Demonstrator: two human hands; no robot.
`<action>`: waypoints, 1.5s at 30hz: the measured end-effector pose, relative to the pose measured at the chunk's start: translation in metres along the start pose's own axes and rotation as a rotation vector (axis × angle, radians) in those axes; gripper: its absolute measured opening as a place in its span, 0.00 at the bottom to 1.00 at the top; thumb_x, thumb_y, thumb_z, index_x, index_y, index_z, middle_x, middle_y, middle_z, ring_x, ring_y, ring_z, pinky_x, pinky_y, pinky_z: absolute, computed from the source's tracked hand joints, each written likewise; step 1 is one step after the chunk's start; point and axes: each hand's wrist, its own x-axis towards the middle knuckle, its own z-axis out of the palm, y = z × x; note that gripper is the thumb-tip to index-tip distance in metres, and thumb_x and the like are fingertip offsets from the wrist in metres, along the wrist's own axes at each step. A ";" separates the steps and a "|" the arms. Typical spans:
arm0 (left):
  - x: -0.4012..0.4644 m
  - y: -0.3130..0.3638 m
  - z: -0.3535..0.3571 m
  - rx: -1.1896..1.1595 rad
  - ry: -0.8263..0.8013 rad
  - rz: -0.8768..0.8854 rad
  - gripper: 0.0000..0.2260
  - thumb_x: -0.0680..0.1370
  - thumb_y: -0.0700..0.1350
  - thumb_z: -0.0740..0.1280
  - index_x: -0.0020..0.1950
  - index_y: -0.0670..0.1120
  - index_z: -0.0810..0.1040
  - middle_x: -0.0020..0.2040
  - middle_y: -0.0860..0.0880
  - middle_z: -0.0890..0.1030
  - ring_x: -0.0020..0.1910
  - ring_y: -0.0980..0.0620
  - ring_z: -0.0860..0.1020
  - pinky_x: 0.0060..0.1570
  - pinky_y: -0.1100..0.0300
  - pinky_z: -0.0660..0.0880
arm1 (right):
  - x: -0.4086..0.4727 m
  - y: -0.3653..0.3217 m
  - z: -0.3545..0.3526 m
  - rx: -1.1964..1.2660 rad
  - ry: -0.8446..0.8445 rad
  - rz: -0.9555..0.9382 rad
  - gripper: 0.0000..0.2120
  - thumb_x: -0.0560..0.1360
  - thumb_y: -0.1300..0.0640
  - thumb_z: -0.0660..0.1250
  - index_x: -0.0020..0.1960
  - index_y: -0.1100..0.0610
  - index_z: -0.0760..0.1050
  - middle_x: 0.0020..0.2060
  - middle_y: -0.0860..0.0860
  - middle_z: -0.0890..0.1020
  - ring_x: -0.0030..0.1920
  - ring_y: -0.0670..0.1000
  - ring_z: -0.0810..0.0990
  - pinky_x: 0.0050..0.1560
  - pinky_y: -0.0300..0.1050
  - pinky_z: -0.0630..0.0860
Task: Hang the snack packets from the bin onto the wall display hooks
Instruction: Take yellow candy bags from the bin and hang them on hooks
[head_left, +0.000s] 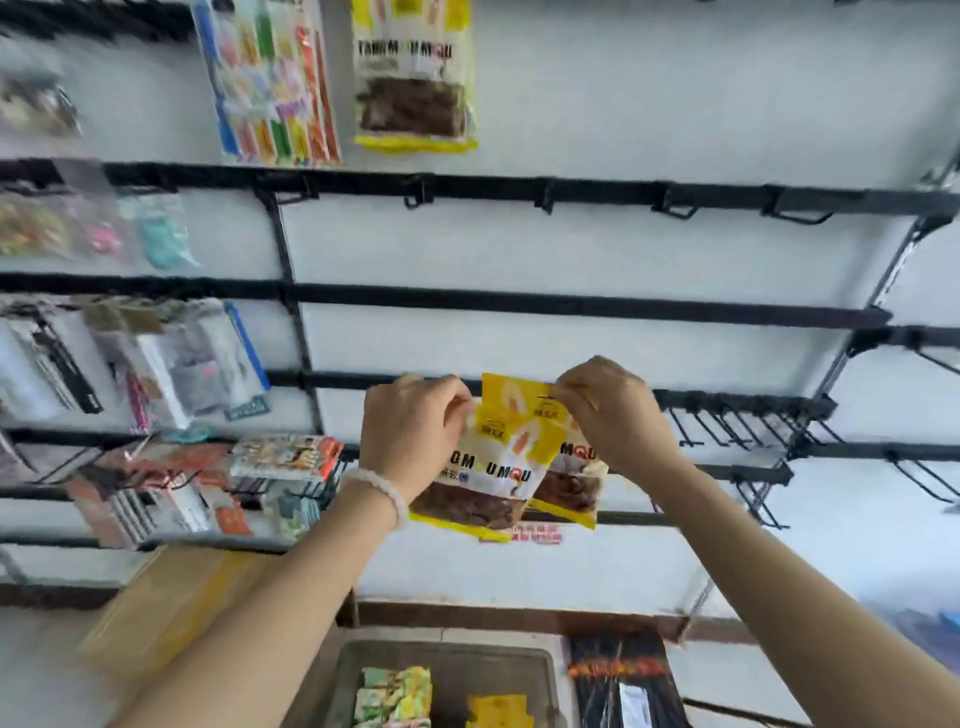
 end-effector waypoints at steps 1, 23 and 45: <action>0.011 0.000 -0.005 -0.003 0.015 0.022 0.03 0.73 0.48 0.70 0.40 0.51 0.79 0.33 0.55 0.81 0.36 0.49 0.78 0.37 0.55 0.72 | 0.009 -0.004 -0.007 0.001 0.022 -0.002 0.07 0.76 0.57 0.65 0.48 0.58 0.80 0.45 0.50 0.79 0.47 0.51 0.77 0.48 0.44 0.71; 0.234 0.011 -0.065 -0.073 0.333 0.203 0.03 0.74 0.49 0.69 0.42 0.51 0.80 0.35 0.55 0.82 0.39 0.49 0.77 0.38 0.55 0.71 | 0.198 -0.051 -0.118 -0.019 0.380 -0.124 0.05 0.75 0.57 0.66 0.47 0.57 0.79 0.45 0.51 0.80 0.40 0.52 0.77 0.47 0.50 0.76; 0.365 0.029 -0.112 0.045 0.533 0.111 0.06 0.77 0.51 0.64 0.45 0.52 0.79 0.36 0.54 0.81 0.45 0.48 0.75 0.46 0.53 0.65 | 0.339 -0.051 -0.168 0.089 0.436 -0.239 0.05 0.76 0.56 0.63 0.45 0.53 0.78 0.46 0.47 0.78 0.40 0.53 0.78 0.48 0.51 0.76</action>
